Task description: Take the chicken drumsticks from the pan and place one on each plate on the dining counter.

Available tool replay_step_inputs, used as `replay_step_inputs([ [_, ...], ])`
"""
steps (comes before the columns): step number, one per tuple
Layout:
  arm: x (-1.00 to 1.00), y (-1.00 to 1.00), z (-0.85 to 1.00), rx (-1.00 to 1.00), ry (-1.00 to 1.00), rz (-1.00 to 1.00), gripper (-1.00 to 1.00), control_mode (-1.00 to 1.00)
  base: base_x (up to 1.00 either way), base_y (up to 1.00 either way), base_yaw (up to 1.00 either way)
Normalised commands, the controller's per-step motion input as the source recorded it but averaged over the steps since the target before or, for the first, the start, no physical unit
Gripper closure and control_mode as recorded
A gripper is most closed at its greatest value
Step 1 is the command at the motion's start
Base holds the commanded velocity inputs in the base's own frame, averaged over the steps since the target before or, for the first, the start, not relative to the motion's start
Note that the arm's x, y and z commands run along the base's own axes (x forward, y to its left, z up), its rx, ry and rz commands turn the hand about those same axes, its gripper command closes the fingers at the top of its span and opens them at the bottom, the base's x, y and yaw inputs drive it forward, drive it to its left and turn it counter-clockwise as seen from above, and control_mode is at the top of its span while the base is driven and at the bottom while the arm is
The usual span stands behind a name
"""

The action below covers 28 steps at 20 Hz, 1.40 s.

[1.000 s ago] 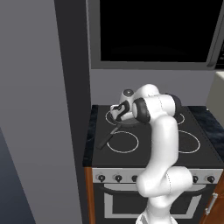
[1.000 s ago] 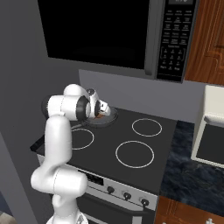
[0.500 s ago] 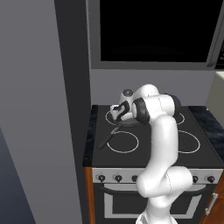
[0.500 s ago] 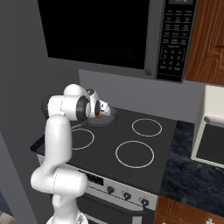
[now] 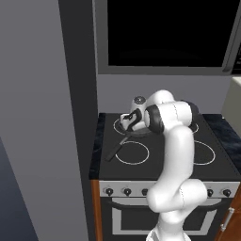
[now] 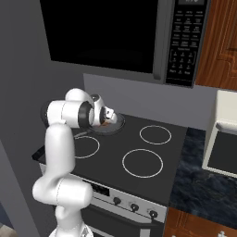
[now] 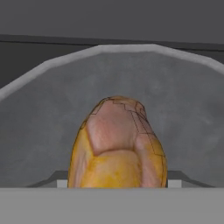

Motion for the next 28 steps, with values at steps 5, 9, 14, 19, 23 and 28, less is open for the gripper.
replay_step_inputs([
  [5, -0.21, -0.03, 0.38, 0.0, -0.11, 0.0, 1.0, -1.0, 0.0, 0.0, 0.0],
  [9, -0.18, -0.03, 0.5, 0.0, -0.17, 0.0, 1.0, -1.0, 0.0, 0.0, 0.0],
  [14, -0.43, -0.02, 0.34, 0.0, -0.09, 0.0, 1.0, -1.0, 0.0, 0.0, 0.0],
  [19, -0.46, -0.03, 0.53, 0.0, 0.04, 0.0, 1.0, -1.0, 0.0, 0.0, 0.0],
  [23, -0.63, -0.07, 0.53, 0.0, 0.05, 0.0, 1.0, -1.0, 0.0, 0.0, 0.0],
  [28, -0.86, -0.14, 0.4, 0.0, 0.0, 0.0, 1.0, -1.0, 0.0, 0.0, 0.0],
])
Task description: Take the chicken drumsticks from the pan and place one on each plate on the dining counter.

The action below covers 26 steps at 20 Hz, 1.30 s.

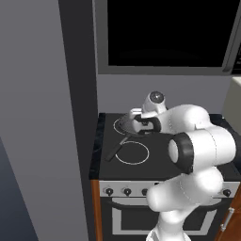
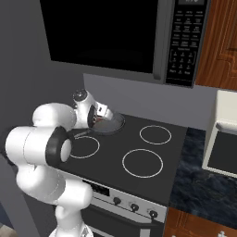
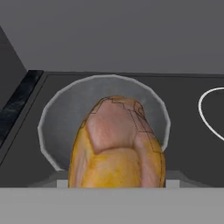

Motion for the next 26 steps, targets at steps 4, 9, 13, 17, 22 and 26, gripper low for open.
replay_step_inputs([
  [4, -0.96, -0.16, 0.27, 0.0, 0.0, 0.0, 1.0, -1.0, 0.0, 0.0, 0.0],
  [9, -0.91, -0.19, 0.25, 0.0, 0.01, 0.0, 1.0, -1.0, 0.0, 0.0, 0.0],
  [13, -0.75, -0.15, 0.31, 0.0, 0.05, 0.0, 1.0, -1.0, 0.0, 0.0, 0.0],
  [17, -0.66, -0.14, 0.33, 0.0, 0.06, 0.0, 1.0, -1.0, 0.0, 0.0, 0.0],
  [22, -0.41, -0.09, 0.1, 0.0, 0.03, 0.0, 1.0, -1.0, 0.0, 0.0, 0.0],
  [26, 0.0, 0.0, 0.0, 0.0, 0.0, 0.0, 1.0, -1.0, 0.0, 0.0, 0.0],
])
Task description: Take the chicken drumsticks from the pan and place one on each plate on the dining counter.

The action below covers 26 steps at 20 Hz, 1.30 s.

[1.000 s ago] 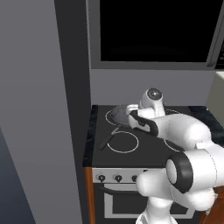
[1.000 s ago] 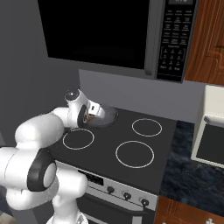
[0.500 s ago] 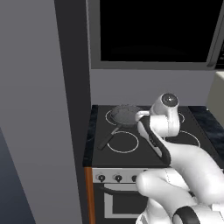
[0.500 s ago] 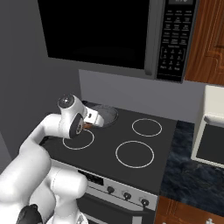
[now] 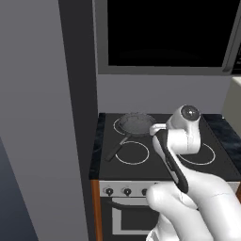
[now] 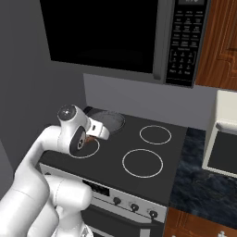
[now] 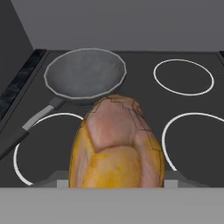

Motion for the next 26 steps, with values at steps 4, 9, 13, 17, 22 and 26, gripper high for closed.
replay_step_inputs([
  [4, -0.02, 0.0, 0.0, 0.0, 0.0, 0.0, 1.0, -1.0, 0.0, 0.0, 0.0],
  [9, -0.22, -0.03, 0.0, 0.03, -0.07, 0.0, 1.0, 1.0, -0.52, -0.18, -0.06],
  [13, 0.0, 0.0, 0.0, 0.0, 0.0, 0.0, 1.0, 1.0, -0.57, -0.21, -0.42],
  [17, 0.0, 0.0, 0.0, 0.0, 0.0, 0.0, 1.0, 1.0, -0.04, 0.06, -0.97],
  [22, 0.0, 0.0, 0.0, 0.0, 0.0, 0.0, 1.0, 1.0, 0.0, 0.13, -1.0],
  [26, 0.0, 0.0, 0.0, 0.0, 0.0, 0.0, 1.0, 1.0, 0.0, 0.05, -1.0],
])
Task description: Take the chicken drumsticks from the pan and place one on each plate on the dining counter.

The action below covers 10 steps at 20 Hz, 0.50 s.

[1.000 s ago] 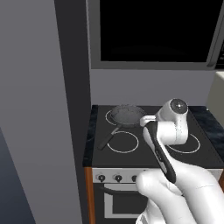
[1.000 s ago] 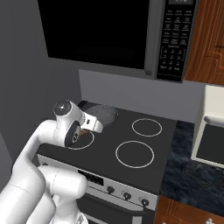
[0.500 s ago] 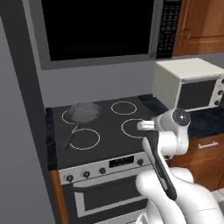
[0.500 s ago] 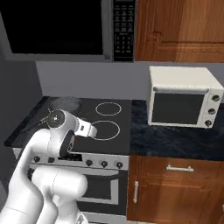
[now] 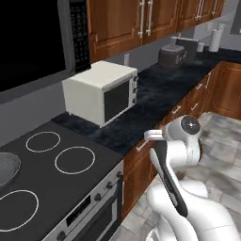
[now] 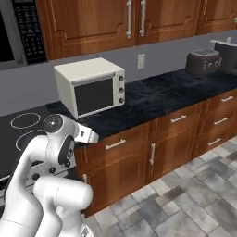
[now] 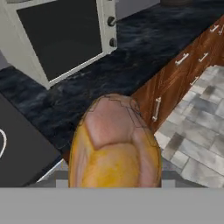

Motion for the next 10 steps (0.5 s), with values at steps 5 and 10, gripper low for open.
replay_step_inputs([
  [5, 0.0, 0.0, 0.0, 0.0, 0.0, 0.0, 1.0, 1.0, 0.0, 0.0, -1.0],
  [10, 0.0, 0.0, 0.0, 0.0, 0.0, 0.0, 1.0, 1.0, 0.0, 0.0, -1.0],
])
